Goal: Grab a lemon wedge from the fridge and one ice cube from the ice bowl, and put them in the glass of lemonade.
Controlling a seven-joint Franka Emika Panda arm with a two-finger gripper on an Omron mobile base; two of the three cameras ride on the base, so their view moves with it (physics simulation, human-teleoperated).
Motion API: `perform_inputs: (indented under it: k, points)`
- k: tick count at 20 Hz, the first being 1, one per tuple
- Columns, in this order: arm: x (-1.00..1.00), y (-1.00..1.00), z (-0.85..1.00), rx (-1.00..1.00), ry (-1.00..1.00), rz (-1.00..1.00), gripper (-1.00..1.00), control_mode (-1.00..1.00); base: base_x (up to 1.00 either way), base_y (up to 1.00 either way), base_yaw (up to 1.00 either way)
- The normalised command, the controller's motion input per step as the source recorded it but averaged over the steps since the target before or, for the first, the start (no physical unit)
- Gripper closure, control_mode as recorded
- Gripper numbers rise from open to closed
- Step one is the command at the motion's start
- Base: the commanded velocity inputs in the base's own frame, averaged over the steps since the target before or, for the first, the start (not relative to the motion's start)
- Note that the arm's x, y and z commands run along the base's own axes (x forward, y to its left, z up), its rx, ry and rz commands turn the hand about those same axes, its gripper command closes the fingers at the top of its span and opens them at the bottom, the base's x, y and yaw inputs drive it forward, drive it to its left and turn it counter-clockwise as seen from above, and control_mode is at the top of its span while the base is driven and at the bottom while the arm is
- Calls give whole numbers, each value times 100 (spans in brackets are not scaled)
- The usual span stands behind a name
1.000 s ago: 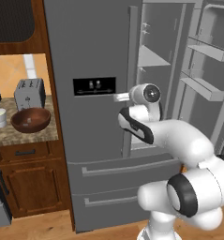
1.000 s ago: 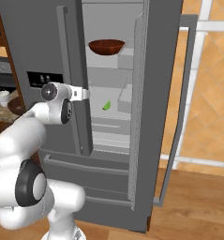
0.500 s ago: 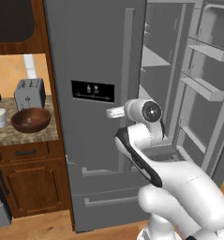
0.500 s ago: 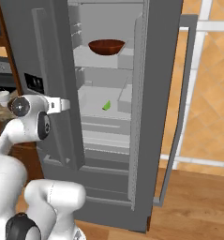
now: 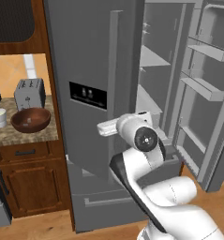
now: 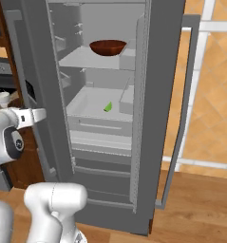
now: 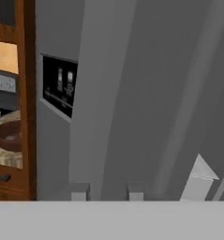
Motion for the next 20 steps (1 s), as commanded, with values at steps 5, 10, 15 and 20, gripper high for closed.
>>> perform_inputs:
  k: [5, 10, 15, 20]
  points:
    - [-83, 16, 70, 2, 0, 0, -100, -100, 0, 0, 0]
    - [-66, -3, 74, 26, 0, -2, -100, -100, 0, 0, 0]
    - [-41, -69, 27, 54, 5, -24, -100, -100, 0, 0, 0]
    - [-10, -97, 0, 71, 20, -8, -100, -100, 0, 0, 0]
